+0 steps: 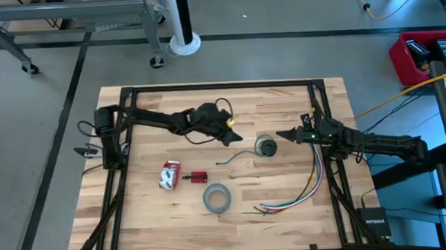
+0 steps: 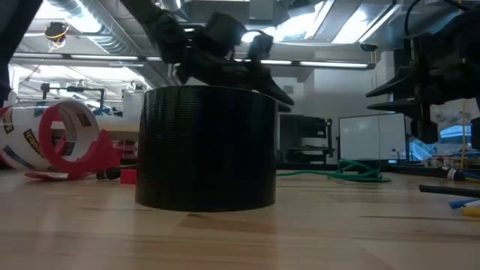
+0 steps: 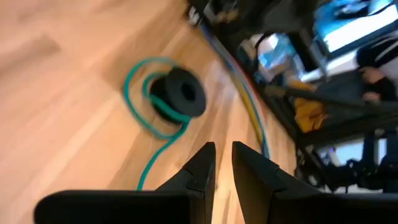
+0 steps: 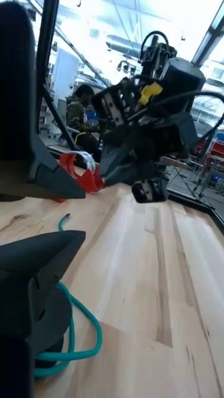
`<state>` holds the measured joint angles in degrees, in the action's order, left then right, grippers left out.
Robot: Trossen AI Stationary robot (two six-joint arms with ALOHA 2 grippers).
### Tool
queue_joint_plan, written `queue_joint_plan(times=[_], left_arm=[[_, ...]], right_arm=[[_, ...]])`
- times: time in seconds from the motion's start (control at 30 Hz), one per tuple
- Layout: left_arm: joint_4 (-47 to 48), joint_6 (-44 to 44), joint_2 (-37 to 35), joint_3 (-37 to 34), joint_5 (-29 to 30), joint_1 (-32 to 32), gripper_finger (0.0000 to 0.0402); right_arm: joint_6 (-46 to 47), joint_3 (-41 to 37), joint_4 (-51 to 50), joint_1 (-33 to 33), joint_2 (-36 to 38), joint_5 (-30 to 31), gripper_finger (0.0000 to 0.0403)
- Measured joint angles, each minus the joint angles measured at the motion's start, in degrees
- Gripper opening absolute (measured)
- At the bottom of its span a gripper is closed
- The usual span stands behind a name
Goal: Coil cords
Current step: Prepare the spool
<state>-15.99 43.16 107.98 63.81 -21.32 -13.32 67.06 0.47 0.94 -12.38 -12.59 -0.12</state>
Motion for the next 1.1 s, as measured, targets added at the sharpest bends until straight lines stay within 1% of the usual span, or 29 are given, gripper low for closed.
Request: queue_joint_plan(times=[0.07, 0.13, 0.47, 0.6, 0.87, 0.97, 1.1], left_arm=[[4.8, -0.6, 1.6, 2.8, -0.9, -0.4, 0.0047], [7.1, -1.5, 2.9, 5.2, -1.0, -0.8, 0.0047], [7.0, -2.5, 9.2, 14.9, -2.8, -1.0, 0.0047], [7.9, -2.1, 11.9, 16.5, -2.9, -1.0, 0.0047], [7.3, 2.6, 18.4, 19.3, -3.1, 0.6, 0.0047], [6.0, 2.9, 19.9, 20.5, -3.2, 1.4, 0.0047], [5.6, 2.9, 21.1, 23.3, -3.6, 2.3, 0.0047]], right_arm=[[0.4, 0.0, -0.1, 0.0, 0.0, 0.0, 0.0097], [0.4, 0.0, -0.1, 0.0, 0.0, 0.1, 0.0097], [0.4, 0.0, -0.3, 0.0, 0.0, 0.4, 0.0097], [0.4, 0.0, -0.4, 0.0, 0.0, 0.3, 0.0097], [0.3, 0.0, -0.4, 0.0, 0.0, 0.1, 0.0097], [1.4, 0.0, -0.4, 0.0, -0.4, -0.1, 0.0097], [2.3, 0.1, -0.2, 0.0, -2.2, -1.8, 0.0097]])
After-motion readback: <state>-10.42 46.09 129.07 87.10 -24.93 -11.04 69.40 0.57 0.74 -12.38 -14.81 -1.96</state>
